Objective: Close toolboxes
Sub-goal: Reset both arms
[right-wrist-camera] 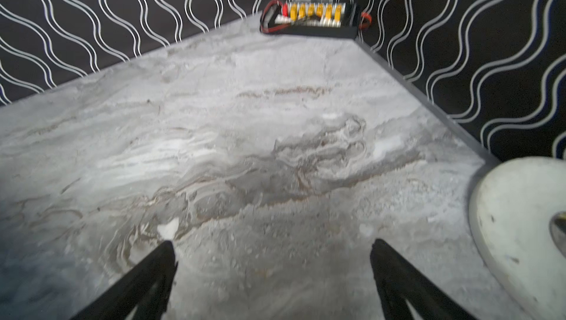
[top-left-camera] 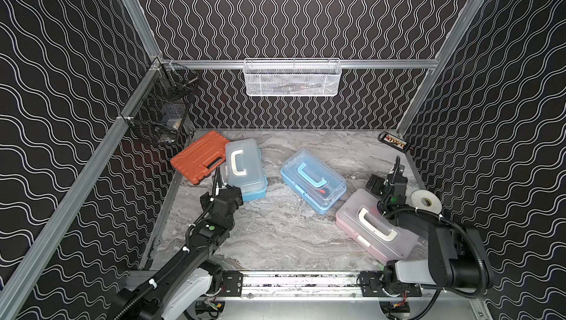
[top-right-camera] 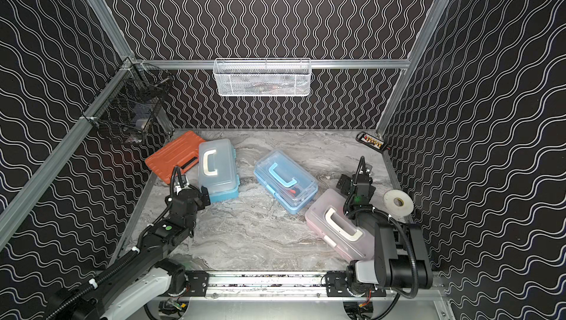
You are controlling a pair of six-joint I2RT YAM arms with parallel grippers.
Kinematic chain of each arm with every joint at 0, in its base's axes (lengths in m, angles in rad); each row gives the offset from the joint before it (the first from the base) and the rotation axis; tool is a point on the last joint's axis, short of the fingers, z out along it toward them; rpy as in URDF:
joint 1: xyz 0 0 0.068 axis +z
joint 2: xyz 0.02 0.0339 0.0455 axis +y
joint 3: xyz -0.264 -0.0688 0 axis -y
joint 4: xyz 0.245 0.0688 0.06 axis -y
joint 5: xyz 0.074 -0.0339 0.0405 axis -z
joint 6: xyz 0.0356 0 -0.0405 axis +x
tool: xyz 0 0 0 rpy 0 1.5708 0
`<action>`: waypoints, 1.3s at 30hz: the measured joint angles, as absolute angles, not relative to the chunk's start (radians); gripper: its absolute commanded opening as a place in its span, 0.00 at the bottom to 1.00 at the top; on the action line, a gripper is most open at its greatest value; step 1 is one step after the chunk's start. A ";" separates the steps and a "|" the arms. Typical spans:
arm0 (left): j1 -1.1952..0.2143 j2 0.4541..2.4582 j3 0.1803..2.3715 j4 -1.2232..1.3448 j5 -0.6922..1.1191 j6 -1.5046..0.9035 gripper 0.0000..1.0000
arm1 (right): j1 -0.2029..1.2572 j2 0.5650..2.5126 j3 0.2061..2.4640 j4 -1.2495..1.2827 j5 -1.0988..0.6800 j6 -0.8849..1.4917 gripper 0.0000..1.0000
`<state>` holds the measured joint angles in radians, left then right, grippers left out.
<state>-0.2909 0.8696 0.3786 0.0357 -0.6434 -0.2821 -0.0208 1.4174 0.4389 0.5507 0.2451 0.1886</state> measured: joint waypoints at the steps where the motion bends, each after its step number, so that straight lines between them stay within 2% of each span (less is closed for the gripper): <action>1: -0.285 0.876 0.376 0.046 -0.636 -0.278 0.99 | -0.020 1.434 0.440 0.553 0.237 0.176 0.99; 8: -0.261 0.929 0.338 0.138 -0.603 -0.221 0.99 | -0.036 1.527 0.456 0.674 0.187 0.145 0.99; 18: -0.206 1.077 0.253 0.428 -0.568 -0.104 0.99 | -0.053 1.612 0.413 1.132 0.123 0.138 0.99; 29: -0.107 1.269 0.202 0.780 -0.445 -0.030 0.99 | -0.052 1.621 0.408 1.203 0.126 0.138 0.99; 39: -0.055 1.427 0.220 0.987 -0.267 -0.029 0.99 | -0.052 1.622 0.409 1.205 0.126 0.138 0.99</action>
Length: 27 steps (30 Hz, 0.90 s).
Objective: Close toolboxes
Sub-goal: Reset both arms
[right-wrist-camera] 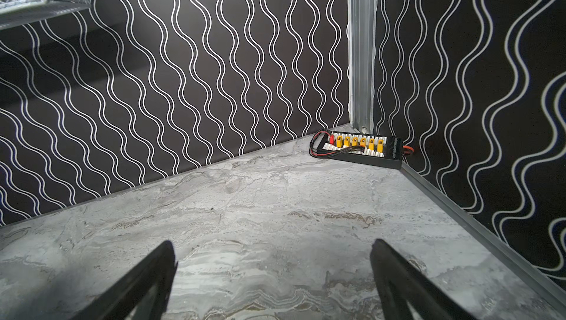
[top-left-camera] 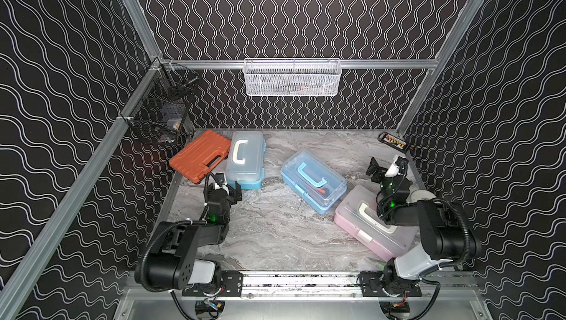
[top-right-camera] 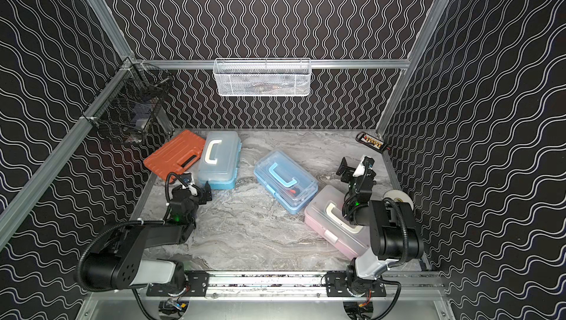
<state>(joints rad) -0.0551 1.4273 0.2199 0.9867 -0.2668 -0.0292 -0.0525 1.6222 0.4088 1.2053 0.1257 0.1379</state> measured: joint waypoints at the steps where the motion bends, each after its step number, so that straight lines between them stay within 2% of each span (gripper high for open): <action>1: -0.055 1.459 0.219 1.022 -0.248 -0.030 0.99 | -0.052 1.622 0.409 1.205 0.126 0.138 0.99; 6: -0.054 1.651 0.215 1.179 -0.180 -0.028 0.99 | -0.052 1.622 0.409 1.205 0.126 0.138 0.99; 15: -0.054 1.652 0.336 1.073 -0.183 -0.028 0.99 | -0.052 1.623 0.409 1.205 0.126 0.138 0.99; 27: -0.072 1.652 0.352 1.032 -0.233 -0.028 0.99 | -0.050 1.623 0.409 1.205 0.126 0.138 0.99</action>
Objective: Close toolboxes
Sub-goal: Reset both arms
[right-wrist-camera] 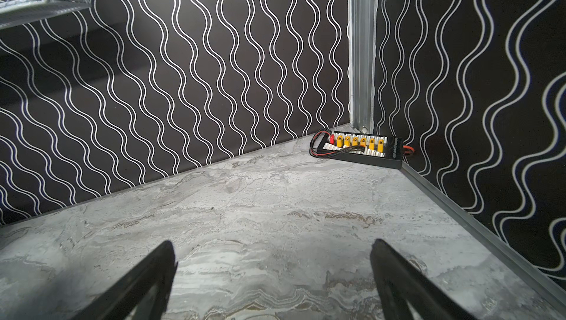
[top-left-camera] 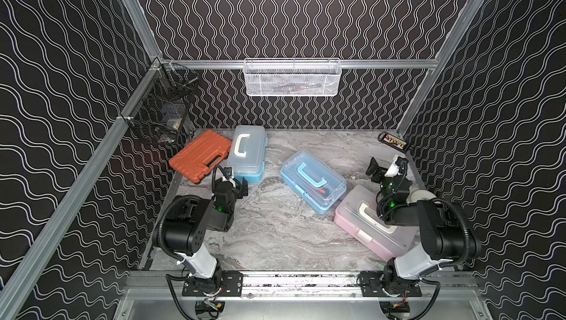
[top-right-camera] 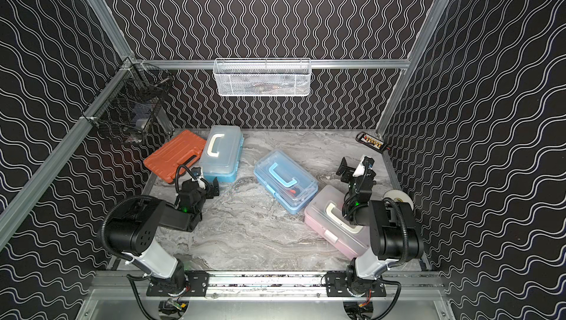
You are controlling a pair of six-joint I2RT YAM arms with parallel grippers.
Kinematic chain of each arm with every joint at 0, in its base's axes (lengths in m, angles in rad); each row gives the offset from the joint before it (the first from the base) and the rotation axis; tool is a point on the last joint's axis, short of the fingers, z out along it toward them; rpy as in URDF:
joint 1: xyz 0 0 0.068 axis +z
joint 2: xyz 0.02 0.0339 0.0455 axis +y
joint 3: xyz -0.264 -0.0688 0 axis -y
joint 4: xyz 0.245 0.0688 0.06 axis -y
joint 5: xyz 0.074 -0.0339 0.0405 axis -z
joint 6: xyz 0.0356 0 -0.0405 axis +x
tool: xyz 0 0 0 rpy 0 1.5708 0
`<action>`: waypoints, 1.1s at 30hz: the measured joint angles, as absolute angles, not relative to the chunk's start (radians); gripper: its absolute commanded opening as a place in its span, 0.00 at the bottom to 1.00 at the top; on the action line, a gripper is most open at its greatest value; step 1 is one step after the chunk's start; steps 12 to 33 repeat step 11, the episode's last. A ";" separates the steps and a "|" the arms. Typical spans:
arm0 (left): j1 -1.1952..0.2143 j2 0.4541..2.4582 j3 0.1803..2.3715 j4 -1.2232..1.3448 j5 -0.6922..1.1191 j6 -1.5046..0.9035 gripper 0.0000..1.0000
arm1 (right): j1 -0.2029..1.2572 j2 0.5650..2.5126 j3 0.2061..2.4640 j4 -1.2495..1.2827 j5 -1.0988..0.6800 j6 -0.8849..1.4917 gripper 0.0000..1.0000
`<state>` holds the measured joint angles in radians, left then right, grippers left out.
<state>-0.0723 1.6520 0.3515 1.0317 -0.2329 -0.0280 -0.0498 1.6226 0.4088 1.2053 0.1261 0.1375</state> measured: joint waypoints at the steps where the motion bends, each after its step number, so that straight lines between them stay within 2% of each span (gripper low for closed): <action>1: -0.073 1.652 0.353 1.032 -0.236 -0.028 0.99 | -0.049 1.623 0.409 1.205 0.126 0.138 0.99; 33: -0.075 1.652 0.363 1.019 -0.235 -0.025 0.99 | -0.049 1.623 0.409 1.205 0.131 0.138 0.99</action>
